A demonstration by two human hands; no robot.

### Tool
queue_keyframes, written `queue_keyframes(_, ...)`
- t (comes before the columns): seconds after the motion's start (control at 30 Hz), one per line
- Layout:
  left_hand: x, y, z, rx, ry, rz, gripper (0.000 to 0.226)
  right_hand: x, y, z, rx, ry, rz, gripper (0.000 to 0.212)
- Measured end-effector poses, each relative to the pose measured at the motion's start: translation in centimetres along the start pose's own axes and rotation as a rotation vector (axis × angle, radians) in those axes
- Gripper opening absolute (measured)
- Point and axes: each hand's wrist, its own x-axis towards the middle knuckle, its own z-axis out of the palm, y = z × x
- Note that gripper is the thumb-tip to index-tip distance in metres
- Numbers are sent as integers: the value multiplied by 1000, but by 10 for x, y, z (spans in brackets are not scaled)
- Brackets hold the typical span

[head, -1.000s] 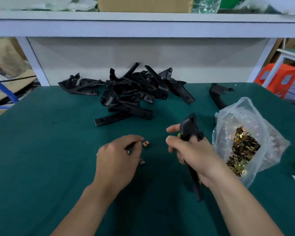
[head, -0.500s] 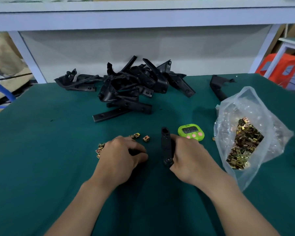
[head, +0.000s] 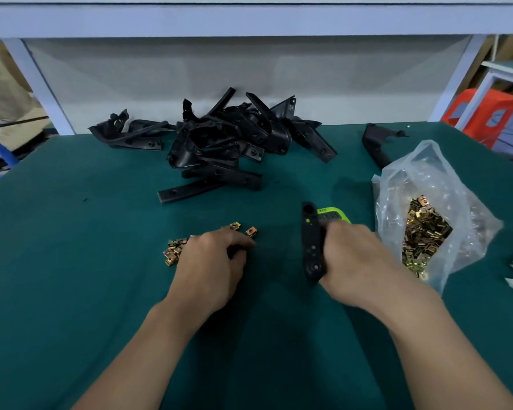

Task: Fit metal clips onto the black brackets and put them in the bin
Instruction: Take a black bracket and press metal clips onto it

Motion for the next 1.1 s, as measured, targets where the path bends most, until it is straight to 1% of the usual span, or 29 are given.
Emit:
queue_keyframes(0.07,-1,2,2,20,15,10,26,0,1,-5,-66,36,69,13)
queue_keyframes(0.17,1,3,-1,-22,9,13,27,3,4,-7,-160,67,215,17)
queue_keyframes(0.2,1,3,-1,-38,10,11,28,3,6,-9,-184,54,261,20)
queue_keyframes(0.27,0,2,-1,-55,15,1,29,5,13,-9,-237,-15,297,25)
queue_keyframes(0.33,1,3,0,-58,14,1,29,8,17,-8,-208,-68,288,22)
queue_keyframes(0.47,0,3,0,-50,18,6,29,11,11,-1,-147,-68,213,24)
queue_keyframes(0.53,-1,7,-2,-39,27,62,29,11,7,2,-78,-146,134,17)
queue_keyframes(0.6,-5,14,-4,-24,23,166,26,10,8,0,74,-242,44,8)
queue_keyframes(0.63,-9,20,-4,-21,3,215,24,11,11,-2,134,-232,17,6)
queue_keyframes(0.7,-19,33,1,-23,-81,274,22,13,19,-9,168,-85,-1,6)
queue_keyframes(0.73,-25,41,6,-32,-137,300,25,14,24,-12,131,-4,-4,11)
queue_keyframes(0.77,-32,50,12,-49,-198,327,29,15,28,-14,89,35,-3,15)
queue_keyframes(0.8,-38,60,20,-74,-262,350,34,15,31,-14,59,28,5,18)
queue_keyframes(0.87,-46,75,37,-107,-362,375,45,17,36,-12,14,-48,45,21)
queue_keyframes(0.9,-47,79,43,-95,-388,391,45,18,38,-9,7,-70,62,23)
queue_keyframes(0.93,-46,80,46,-82,-399,402,40,19,40,-7,16,-79,73,25)
queue_keyframes(1.0,-42,78,47,-110,-407,378,22,21,44,-5,78,-81,97,26)
queue_keyframes(1.1,-36,67,40,-150,-338,292,12,22,46,-3,94,-69,114,26)
